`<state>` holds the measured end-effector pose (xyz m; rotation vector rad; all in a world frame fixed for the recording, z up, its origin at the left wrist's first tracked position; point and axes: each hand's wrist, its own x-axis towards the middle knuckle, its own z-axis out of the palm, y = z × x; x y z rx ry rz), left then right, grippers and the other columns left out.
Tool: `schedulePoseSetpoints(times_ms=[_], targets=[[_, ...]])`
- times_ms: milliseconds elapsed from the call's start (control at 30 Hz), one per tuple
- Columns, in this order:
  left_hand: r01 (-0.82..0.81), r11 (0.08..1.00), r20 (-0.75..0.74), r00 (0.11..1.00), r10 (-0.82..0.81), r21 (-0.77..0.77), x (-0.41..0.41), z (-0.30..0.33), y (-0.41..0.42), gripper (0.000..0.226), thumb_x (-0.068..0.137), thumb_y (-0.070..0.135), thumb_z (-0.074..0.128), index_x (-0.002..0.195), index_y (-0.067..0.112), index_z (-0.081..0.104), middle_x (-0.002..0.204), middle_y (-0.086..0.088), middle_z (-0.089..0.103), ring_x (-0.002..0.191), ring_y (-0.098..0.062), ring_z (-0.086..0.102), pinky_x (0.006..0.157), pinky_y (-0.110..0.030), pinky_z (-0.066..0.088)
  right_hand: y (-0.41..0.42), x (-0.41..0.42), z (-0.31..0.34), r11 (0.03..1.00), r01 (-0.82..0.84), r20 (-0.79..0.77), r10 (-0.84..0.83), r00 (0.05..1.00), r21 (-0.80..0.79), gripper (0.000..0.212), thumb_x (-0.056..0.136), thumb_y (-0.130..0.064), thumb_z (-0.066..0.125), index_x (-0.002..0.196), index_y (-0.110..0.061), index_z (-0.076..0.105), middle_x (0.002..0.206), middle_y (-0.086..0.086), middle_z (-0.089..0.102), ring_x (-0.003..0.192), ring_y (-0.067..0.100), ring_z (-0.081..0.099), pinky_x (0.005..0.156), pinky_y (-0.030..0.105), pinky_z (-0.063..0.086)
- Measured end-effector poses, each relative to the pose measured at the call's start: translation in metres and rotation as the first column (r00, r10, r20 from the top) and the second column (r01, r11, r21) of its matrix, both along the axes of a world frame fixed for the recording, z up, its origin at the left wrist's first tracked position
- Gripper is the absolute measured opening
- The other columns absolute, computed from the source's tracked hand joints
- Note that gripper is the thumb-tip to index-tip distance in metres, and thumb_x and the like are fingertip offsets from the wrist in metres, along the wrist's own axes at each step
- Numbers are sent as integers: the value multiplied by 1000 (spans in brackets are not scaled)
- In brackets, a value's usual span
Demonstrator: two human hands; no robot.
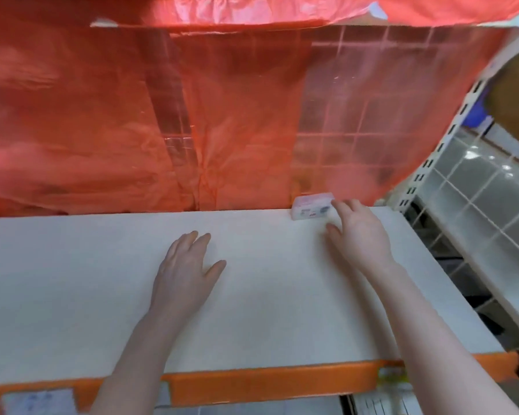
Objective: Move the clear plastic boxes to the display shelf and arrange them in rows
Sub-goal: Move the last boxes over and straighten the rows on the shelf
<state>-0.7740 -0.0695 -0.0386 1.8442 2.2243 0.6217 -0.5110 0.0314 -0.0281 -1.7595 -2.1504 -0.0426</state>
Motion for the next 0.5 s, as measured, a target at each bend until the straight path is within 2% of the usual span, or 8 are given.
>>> schedulePoseSetpoints(times_ms=[267, 500], targets=[[-128, 992, -7, 992, 127, -6, 11, -2, -6, 59, 91, 38, 56, 144, 17, 37, 152, -3, 29, 142, -18, 20, 113, -31, 18, 54, 4, -5, 976, -219, 54, 218, 974, 5, 33, 84, -11, 59, 115, -2, 58, 112, 17, 58, 101, 38, 53, 82, 44, 44], [-157, 988, 0, 988, 157, 5, 8, -1, -4, 59, 92, 37, 56, 144, 18, 36, 153, -2, 28, 142, -16, 18, 112, -29, 19, 73, -1, -4, 964, -260, 71, 264, 962, -57, 35, 90, -19, 54, 125, -13, 54, 111, 11, 58, 103, 34, 50, 82, 40, 36]])
